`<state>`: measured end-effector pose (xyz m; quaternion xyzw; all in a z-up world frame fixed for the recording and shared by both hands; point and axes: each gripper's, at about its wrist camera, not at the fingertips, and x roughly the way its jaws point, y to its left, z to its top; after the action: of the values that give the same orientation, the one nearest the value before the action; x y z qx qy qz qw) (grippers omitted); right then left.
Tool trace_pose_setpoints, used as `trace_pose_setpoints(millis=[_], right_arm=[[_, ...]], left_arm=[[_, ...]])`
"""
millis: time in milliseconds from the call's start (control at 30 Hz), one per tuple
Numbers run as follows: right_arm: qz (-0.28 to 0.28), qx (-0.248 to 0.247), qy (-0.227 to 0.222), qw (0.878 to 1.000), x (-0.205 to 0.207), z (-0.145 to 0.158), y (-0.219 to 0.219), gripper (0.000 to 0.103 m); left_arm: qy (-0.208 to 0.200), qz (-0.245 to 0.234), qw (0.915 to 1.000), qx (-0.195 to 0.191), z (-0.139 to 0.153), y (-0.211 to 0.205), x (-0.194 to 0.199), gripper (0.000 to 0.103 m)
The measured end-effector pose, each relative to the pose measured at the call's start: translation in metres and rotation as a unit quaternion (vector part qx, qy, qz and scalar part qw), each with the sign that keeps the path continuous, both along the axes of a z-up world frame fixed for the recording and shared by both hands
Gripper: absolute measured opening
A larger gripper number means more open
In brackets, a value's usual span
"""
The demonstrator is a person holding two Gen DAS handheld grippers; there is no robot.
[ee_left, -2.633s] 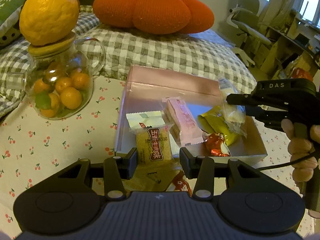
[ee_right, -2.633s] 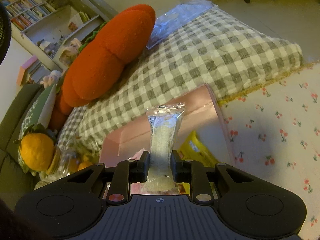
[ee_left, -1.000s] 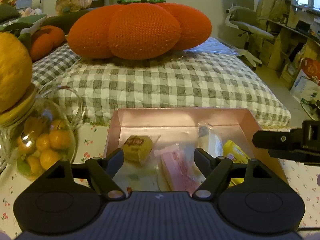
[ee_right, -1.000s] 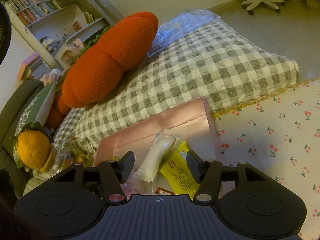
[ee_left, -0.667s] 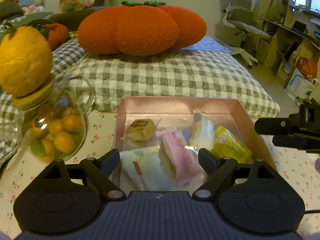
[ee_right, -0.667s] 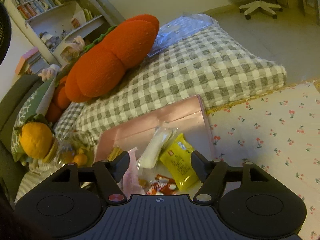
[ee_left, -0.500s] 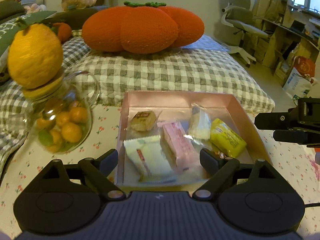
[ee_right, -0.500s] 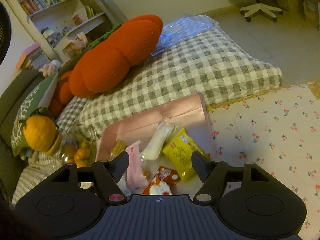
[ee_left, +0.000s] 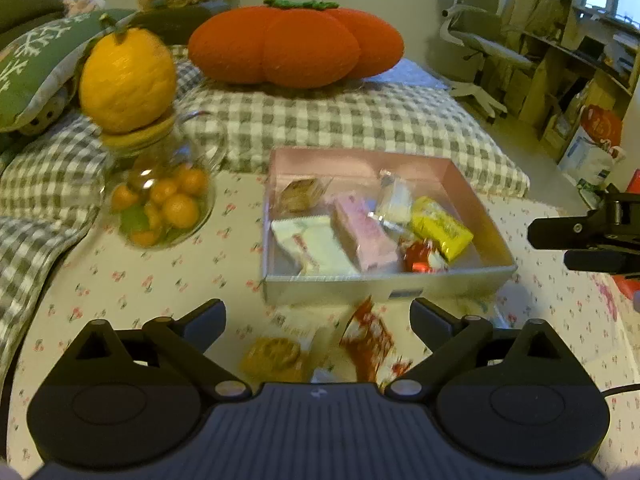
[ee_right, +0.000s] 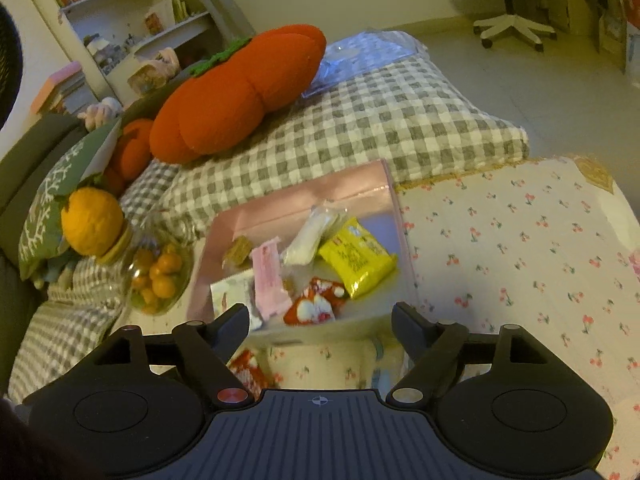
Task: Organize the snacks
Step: 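Move both tools back over the remaining snacks on the sheet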
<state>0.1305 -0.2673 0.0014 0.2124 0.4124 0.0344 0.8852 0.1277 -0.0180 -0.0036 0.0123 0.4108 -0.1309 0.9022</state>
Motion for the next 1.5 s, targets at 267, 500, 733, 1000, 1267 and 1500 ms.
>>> trace_pose_setpoints(millis=[267, 500, 733, 1000, 1267, 1500], right_arm=[[0.017, -0.019, 0.004, 1.000, -0.028, 0.002, 0.016, 0.084], [0.037, -0.034, 0.004, 0.999, -0.049, -0.005, 0.027, 0.084], [0.040, -0.053, -0.010, 0.998, -0.064, -0.009, 0.029, 0.084], [0.064, -0.078, -0.013, 0.995, -0.077, -0.027, 0.037, 0.084], [0.093, -0.089, 0.007, 0.992, -0.083, -0.046, 0.063, 0.084], [0.113, -0.072, 0.043, 0.990, -0.078, -0.063, 0.097, 0.084]], left_arm=[[0.002, 0.019, 0.9998, 0.002, 0.000, 0.026, -0.024, 0.102], [0.007, 0.024, 0.9997, 0.004, -0.005, 0.047, -0.037, 0.102], [0.002, 0.029, 0.9994, 0.018, -0.010, 0.067, -0.044, 0.102], [0.000, 0.005, 0.9995, 0.032, -0.016, 0.076, -0.054, 0.102], [0.049, -0.003, 0.9965, 0.068, -0.035, 0.083, -0.061, 0.099], [0.093, 0.000, 0.9926, 0.078, -0.051, 0.087, -0.064, 0.092]])
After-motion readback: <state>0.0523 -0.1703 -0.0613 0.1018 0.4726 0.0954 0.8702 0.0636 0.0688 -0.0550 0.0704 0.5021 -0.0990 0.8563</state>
